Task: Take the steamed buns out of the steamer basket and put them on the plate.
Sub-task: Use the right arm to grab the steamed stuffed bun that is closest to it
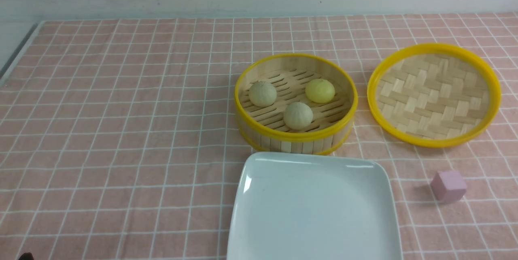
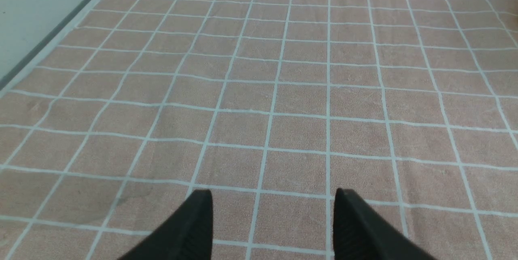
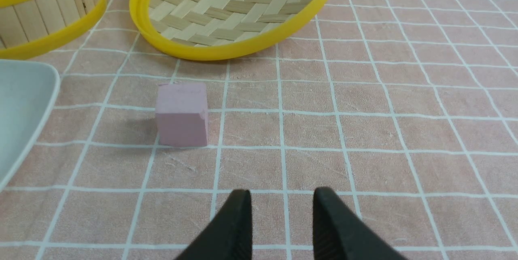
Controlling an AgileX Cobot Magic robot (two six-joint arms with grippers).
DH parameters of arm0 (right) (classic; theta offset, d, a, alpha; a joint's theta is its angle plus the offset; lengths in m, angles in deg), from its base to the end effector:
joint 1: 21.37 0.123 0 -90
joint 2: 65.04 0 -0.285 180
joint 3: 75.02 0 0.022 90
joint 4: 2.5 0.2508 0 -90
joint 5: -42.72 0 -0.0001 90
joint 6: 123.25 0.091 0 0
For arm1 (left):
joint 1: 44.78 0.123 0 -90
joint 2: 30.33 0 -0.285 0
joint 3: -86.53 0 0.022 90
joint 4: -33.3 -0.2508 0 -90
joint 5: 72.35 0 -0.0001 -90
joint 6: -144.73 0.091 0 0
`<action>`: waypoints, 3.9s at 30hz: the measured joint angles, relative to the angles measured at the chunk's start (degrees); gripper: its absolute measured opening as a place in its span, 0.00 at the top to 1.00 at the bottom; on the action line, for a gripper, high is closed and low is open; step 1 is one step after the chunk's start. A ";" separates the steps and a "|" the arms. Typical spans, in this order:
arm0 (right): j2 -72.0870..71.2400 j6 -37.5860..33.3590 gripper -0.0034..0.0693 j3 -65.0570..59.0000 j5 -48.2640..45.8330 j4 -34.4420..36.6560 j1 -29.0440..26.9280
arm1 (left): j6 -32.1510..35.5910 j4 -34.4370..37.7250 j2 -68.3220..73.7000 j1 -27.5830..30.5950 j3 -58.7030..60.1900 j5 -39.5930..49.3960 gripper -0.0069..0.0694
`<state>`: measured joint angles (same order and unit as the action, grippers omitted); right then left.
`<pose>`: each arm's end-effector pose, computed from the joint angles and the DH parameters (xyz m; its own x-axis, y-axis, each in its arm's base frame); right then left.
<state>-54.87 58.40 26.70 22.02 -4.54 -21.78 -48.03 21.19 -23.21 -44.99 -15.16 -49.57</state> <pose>0.0555 -0.0015 0.1722 -0.3279 -0.0022 -0.9447 0.0176 0.9998 -0.0084 0.0518 0.0072 0.1725 -0.3028 -0.0262 -0.9527 -0.0820 0.9966 -0.0013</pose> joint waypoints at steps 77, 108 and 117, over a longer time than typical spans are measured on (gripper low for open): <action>-0.63 4.84 0.62 39.97 -22.53 8.80 0.00 | 0.39 -7.69 0.00 0.00 0.29 -0.45 0.36; 7.75 -11.92 0.62 39.97 -28.08 12.52 0.00 | -24.09 -2.00 0.00 0.00 0.47 -30.22 0.36; 17.67 -24.67 0.62 41.88 -25.34 21.24 0.00 | -31.36 -1.86 0.00 0.00 0.47 -26.65 0.35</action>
<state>-37.20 33.73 68.58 -3.32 16.70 -21.78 -79.39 19.33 -23.21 -44.99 -14.69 -76.22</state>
